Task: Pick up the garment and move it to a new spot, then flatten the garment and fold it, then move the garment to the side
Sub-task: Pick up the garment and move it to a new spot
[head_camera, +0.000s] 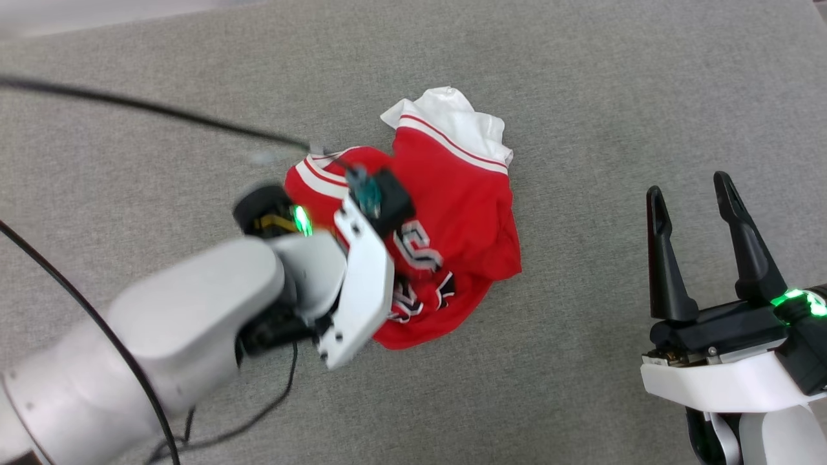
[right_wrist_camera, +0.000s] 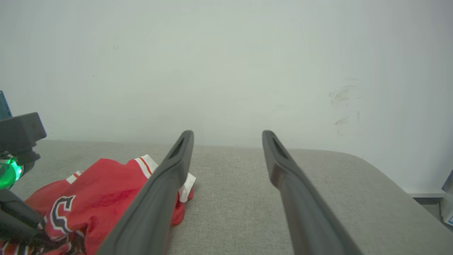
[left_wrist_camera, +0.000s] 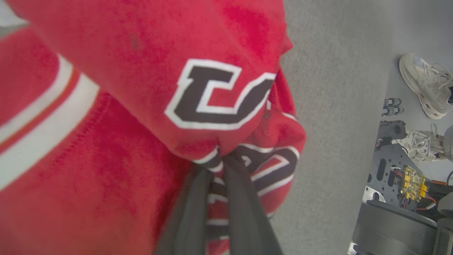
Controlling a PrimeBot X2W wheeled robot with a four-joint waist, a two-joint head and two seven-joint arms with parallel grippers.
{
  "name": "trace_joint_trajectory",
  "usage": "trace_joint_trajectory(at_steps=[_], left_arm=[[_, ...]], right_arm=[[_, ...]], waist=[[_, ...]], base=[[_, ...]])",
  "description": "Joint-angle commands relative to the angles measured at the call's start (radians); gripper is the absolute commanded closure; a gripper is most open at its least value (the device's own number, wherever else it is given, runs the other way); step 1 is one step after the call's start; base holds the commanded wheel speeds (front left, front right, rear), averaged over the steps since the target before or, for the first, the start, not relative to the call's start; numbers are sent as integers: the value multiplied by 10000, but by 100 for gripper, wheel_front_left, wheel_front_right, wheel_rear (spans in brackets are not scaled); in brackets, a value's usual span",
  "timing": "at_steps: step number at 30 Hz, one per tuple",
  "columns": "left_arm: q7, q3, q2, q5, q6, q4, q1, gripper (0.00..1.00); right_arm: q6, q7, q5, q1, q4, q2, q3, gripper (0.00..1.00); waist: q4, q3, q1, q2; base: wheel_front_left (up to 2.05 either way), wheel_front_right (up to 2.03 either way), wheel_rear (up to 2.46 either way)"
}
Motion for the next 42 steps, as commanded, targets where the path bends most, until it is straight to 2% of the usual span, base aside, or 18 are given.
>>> trace_joint_trajectory(at_steps=[1,8,9,10,11,12,13,17,20,28,33,36,39,42], left_arm=[[-86,-121,-116,30,-3,205,603,100],[-317,-250,-516,139,-3,724,1791,100],[-745,-219,-611,144,-3,873,1790,100],[-745,-219,-611,144,-3,873,1790,100],[-1015,-158,-643,219,-3,961,1732,95],[-1373,-30,-682,337,-3,1046,1628,22],[-1727,109,-744,389,7,1127,1583,0],[-3307,702,-856,786,235,1222,1542,0],[-4615,1265,-806,1143,729,1139,1590,0],[-7668,2619,-334,2009,2862,675,2583,0],[-8136,3733,-158,2363,4325,292,3958,0],[-8158,4926,-353,3051,5041,-308,5056,0],[-8142,6075,-656,3853,5468,-791,6331,0],[-8145,7108,-1110,4629,5577,-1032,7497,0]], right_arm=[[-3,-28,-21,53,37,31,-3,0],[-3,-26,-87,110,168,31,-1,0],[-3,-26,-110,165,221,31,9,0],[-3,-26,-110,165,221,31,9,0],[-3,-26,-132,200,242,31,16,0],[-3,-26,-158,243,259,31,20,0],[-3,-26,-187,294,283,31,20,0],[-3,-26,-275,540,388,30,10,0],[-3,-26,-294,692,455,30,-10,0],[-3,-26,-308,1027,620,28,-97,0],[-3,-26,-308,1130,687,30,-178,0],[-3,-26,-313,1165,717,28,-247,0],[-3,-26,-318,1191,751,28,-300,0],[-3,-28,-321,1236,818,28,-316,0]], waist=[[72,43,0,0],[289,-119,0,0],[375,-291,0,0],[375,-291,0,0],[421,-391,0,0],[472,-493,0,0],[526,-604,0,0],[764,-1063,0,0],[967,-1362,0,0],[1442,-1980,0,0],[1655,-2172,0,0],[1745,-2234,0,0],[1821,-2289,0,0],[1868,-2362,0,0]], base=[[0,0,0],[0,0,0],[0,0,0],[0,0,0],[0,0,0],[0,0,0],[0,0,0],[0,0,0],[0,0,0],[0,0,0],[0,0,0],[0,0,0],[0,0,0],[0,0,0]])
